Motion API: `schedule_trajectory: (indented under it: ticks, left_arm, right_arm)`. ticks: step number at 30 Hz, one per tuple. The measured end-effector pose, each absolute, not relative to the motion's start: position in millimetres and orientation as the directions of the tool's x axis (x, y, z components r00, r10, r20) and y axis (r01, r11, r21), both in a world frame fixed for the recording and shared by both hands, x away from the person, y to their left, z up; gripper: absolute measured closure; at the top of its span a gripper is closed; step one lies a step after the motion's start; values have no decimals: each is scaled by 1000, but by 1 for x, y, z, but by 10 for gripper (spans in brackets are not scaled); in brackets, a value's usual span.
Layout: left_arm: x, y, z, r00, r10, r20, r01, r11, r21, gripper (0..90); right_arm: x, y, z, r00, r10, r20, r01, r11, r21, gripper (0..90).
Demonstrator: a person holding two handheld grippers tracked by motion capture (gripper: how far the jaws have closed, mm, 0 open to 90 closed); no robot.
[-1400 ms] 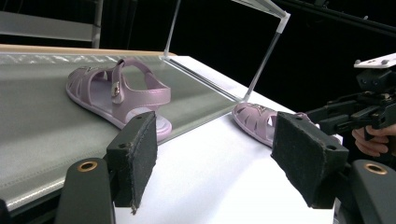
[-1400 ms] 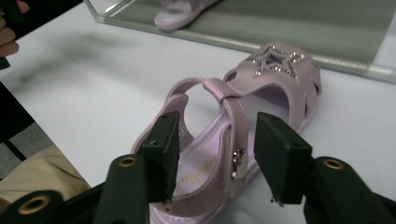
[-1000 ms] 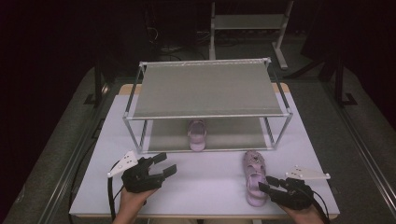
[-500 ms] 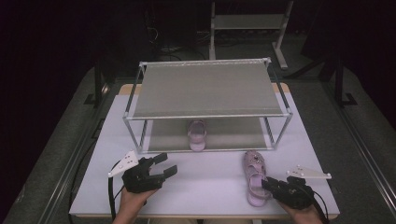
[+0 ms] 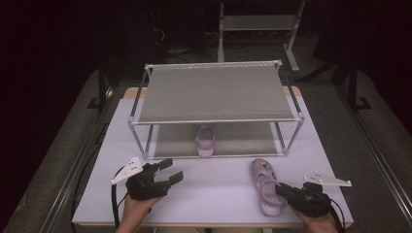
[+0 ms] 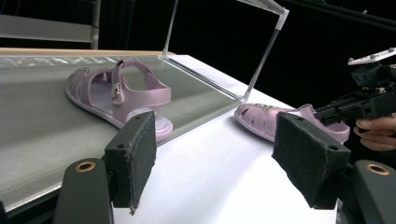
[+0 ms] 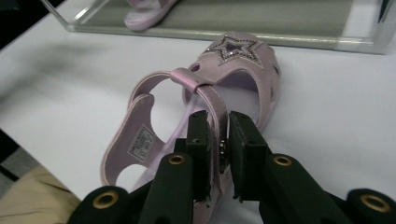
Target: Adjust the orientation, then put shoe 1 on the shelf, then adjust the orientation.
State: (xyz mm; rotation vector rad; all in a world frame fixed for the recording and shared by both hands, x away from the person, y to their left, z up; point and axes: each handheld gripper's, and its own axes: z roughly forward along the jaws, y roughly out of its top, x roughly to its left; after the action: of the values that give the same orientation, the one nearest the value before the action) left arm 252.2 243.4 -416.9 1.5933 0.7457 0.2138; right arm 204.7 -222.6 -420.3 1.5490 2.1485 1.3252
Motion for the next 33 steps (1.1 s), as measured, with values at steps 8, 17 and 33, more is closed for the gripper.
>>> schedule_trajectory:
  ticks: [8,17,33]
  left_arm:
    - [254,248,-418,762,578,-292,342,25,939,294]
    - [257,249,-419,756,581,-300,349,29,937,289]
    - [258,248,-419,756,583,-298,345,32,938,287]
  right_arm:
    - [204,-219,-414,-463,789,404,666,9,746,799]
    - [205,-219,-413,-471,757,454,664,-35,747,800]
    - [210,-211,-404,-491,734,469,633,-70,771,801]
